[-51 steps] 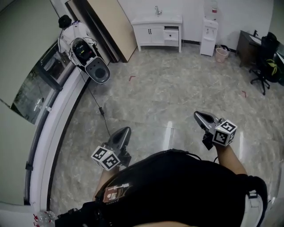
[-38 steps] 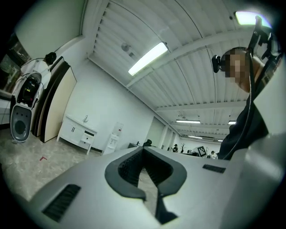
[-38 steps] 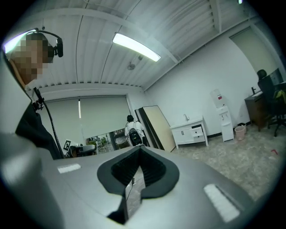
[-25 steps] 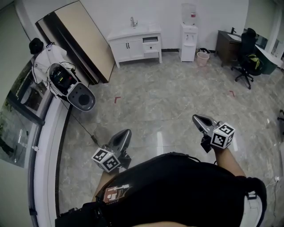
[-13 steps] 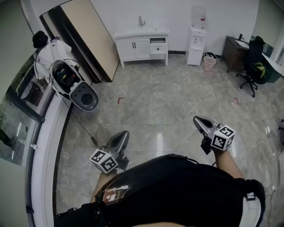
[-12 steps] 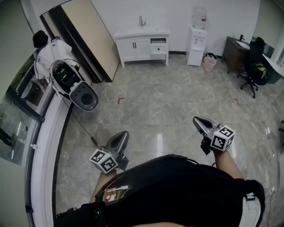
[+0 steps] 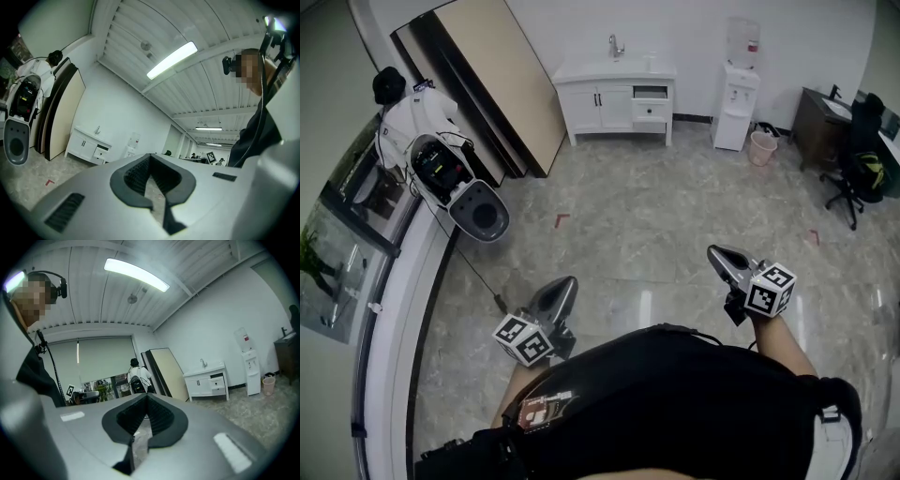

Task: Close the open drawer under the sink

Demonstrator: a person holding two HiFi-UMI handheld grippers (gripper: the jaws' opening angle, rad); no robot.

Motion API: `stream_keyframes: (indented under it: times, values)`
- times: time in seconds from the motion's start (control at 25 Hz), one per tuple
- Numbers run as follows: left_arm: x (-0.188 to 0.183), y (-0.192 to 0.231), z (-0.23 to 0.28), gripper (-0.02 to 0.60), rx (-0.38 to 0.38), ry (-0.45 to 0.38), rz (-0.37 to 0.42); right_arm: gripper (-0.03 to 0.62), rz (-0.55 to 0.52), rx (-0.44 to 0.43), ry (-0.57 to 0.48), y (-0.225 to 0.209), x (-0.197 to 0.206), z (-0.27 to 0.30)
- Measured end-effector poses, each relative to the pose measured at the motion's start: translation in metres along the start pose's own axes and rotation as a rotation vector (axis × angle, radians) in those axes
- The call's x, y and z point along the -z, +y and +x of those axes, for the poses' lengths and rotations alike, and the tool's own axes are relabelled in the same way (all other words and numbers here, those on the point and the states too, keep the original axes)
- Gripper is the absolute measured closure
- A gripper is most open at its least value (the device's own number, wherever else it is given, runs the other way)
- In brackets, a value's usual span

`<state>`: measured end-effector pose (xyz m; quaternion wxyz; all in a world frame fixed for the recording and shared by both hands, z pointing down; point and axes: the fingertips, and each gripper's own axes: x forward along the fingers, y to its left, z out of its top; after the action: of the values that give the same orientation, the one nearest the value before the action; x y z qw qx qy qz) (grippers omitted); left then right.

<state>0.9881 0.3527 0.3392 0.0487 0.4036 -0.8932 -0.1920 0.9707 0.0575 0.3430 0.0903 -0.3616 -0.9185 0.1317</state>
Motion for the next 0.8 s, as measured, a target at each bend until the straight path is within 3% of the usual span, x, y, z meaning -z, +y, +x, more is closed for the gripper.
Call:
stream_keyframes:
  times: [0.2,0.52,0.8]
  values:
    - [-0.008,-0.002,0.079,0.591,-0.008,-0.025,-0.001,0.603,-0.025,-0.02,-0.009,-0.072,-0.045,0.006]
    - [-0.009,-0.004,0.18,0.591,-0.005,-0.02,0.002,0.603,-0.009,-0.004,-0.02,-0.172,-0.077,-0.003]
    - [-0.008,0.017,0.225,0.591,0.038,-0.006,-0.012,0.603,0.014,0.044,-0.029,-0.213,-0.079,0.001]
